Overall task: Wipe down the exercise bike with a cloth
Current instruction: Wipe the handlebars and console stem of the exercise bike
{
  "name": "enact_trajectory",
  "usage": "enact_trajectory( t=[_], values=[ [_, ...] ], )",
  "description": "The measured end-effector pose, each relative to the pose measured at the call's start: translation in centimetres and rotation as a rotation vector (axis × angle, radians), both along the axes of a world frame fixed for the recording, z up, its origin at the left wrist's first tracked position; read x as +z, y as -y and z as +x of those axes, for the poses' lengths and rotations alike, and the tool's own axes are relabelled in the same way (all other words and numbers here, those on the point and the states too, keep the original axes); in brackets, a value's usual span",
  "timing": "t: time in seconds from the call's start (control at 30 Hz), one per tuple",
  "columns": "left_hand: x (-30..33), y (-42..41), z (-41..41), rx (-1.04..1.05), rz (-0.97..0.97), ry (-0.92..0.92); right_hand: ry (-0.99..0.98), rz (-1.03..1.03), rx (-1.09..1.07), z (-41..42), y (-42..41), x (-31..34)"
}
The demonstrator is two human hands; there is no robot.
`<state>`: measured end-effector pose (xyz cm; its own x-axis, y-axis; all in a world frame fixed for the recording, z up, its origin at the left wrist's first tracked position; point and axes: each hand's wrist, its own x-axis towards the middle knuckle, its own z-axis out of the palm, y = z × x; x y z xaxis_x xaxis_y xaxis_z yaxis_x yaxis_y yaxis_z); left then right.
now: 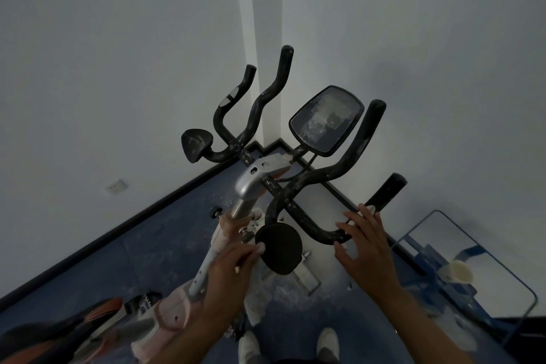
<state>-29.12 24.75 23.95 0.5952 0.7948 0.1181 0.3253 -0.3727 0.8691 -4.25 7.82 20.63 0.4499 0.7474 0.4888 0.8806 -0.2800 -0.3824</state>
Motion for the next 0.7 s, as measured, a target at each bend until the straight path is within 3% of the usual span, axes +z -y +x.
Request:
enact_trajectory(
  t=[0.1, 0.33, 0.5, 0.63, 0.7],
  values=[
    [-0.6, 2.2, 0.9, 0.01, -0.13, -0.059, -0.002, 0.001, -0.002, 0.0, 0.0, 0.1],
    [1.2, 4.2, 1.7, -0.133, -0.05, 0.008, -0.014, -0.006, -0.007, -0.3, -0.1, 0.5],
    [3.0, 4.7, 3.0, -0.174, -0.16, 0.121, -0.048, -0.024, 0.009, -3.6, 0.0, 2.9],
    [5.3, 5.6, 4.8, -0.197, -0.318, 0.234, -0.343, 0.026, 0.287, -8.1, 0.1, 4.3],
    [5.5, 5.8, 5.4, -0.217, -0.318, 0.219, -0.524, 0.024, 0.263, -9.2, 0.0, 4.0]
  ],
)
